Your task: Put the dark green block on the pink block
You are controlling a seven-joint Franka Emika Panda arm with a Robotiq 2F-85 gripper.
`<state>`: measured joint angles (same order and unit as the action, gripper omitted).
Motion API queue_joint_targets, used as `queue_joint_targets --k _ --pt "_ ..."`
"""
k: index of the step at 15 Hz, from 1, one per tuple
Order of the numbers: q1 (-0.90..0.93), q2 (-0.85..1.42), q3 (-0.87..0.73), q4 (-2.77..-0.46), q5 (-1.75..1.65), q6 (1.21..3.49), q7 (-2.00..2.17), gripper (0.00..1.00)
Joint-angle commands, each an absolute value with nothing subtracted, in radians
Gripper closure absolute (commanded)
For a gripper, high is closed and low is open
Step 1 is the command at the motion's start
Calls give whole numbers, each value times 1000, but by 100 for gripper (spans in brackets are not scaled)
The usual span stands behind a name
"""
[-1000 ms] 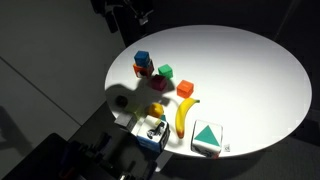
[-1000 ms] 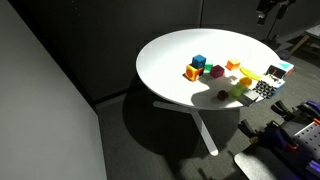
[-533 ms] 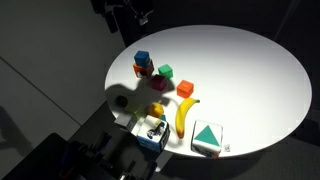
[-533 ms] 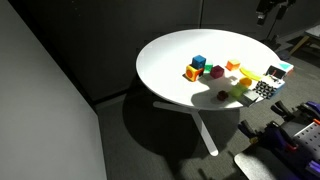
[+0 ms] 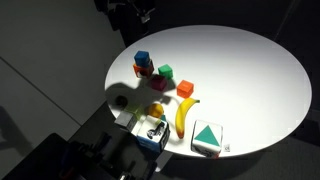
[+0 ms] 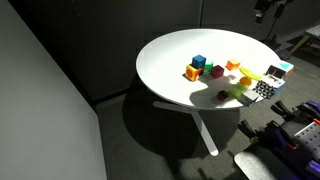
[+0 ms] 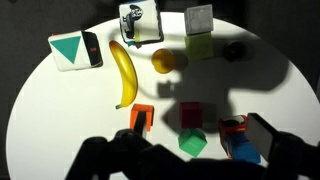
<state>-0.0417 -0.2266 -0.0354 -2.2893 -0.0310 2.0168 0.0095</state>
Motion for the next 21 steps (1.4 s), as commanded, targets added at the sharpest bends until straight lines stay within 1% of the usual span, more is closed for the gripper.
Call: queue_joint_targets --k 1,13,21 --pt "-44 -153 -35 -2200 -19 2009 46 0" --pt "-31 112 -26 -1918 -4 2001 131 0" --pt "-9 283 -28 -1792 -7 2010 233 0"
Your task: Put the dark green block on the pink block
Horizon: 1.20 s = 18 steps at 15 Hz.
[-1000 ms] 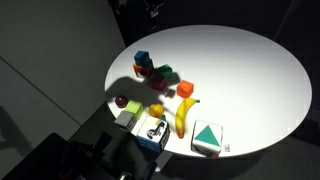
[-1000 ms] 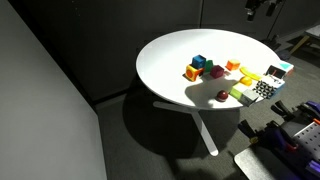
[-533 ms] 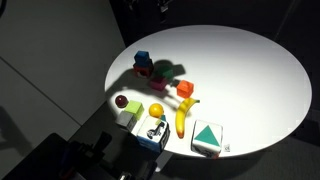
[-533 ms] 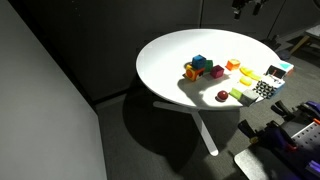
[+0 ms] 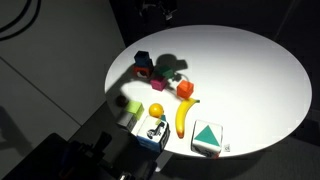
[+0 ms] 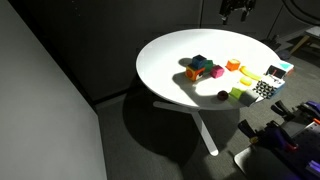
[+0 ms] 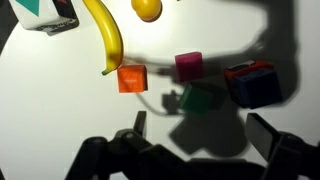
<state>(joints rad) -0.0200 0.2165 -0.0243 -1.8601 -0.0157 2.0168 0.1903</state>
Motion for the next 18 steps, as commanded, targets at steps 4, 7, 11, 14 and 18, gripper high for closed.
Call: queue_joint_targets --k 4,7,11,14,18 --pt "0 351 -32 -1762 -15 2058 253 0" --pt "4 391 -33 -1755 -16 2126 253 0" --pt "13 432 -37 -1750 -21 2180 255 0" --pt "13 449 -37 -1742 -13 2184 251 0" --pt "10 437 -34 -1775 -11 2187 231 0"
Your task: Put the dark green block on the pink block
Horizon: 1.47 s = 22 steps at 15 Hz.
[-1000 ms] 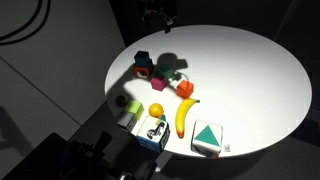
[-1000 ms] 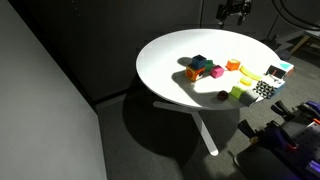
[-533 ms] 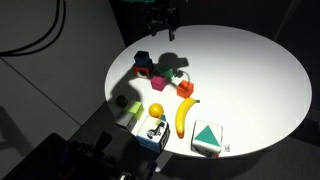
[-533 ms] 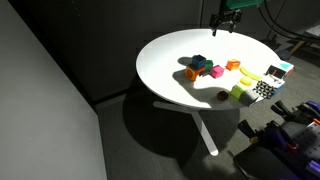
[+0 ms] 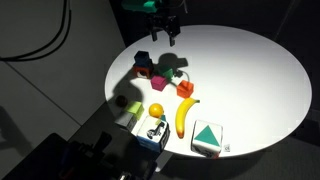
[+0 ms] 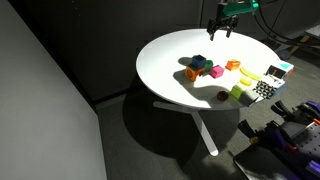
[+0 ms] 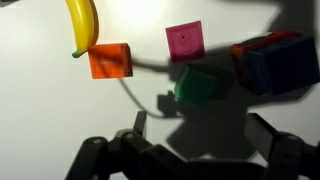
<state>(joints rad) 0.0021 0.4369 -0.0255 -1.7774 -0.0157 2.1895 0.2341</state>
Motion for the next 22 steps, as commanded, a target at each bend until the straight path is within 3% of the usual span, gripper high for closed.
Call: queue_joint_targets --k 1,22 --pt "10 437 -34 -1775 -11 2187 231 0" --pt "51 629 -49 -1664 -3 2174 347 0"
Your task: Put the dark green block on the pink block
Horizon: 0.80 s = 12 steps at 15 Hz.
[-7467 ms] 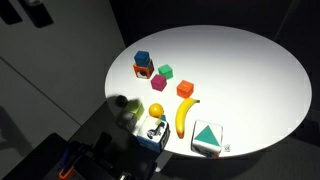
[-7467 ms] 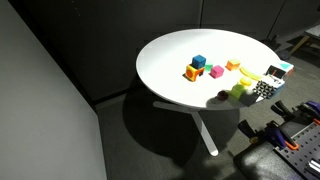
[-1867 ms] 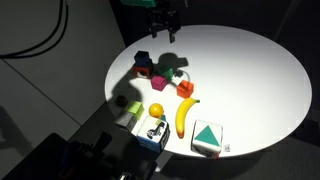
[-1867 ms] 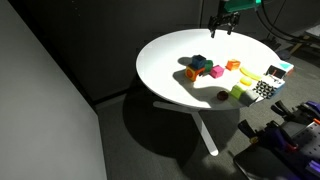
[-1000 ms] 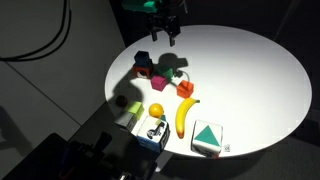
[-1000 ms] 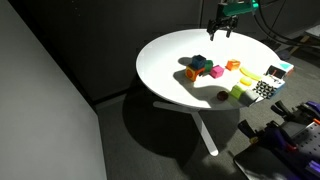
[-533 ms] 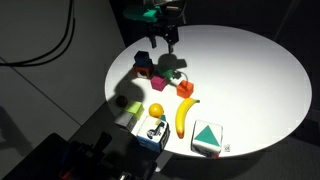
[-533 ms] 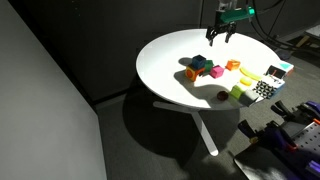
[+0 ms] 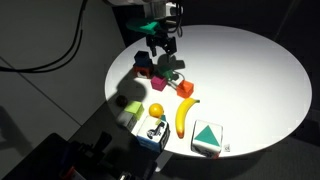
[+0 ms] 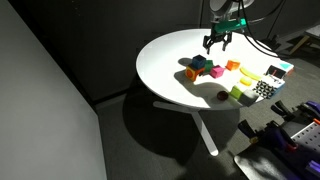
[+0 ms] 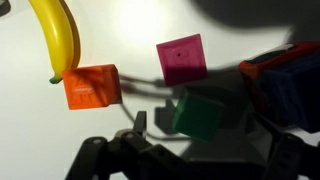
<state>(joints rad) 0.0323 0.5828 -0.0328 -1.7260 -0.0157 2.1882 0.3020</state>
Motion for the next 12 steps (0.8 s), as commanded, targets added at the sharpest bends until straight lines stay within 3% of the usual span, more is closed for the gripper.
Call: queue_joint_targets --k 1,12 --pt "54 642 -51 -1654 -1 2176 362 0" --pt "62 740 -73 -1570 3 2198 451 0"
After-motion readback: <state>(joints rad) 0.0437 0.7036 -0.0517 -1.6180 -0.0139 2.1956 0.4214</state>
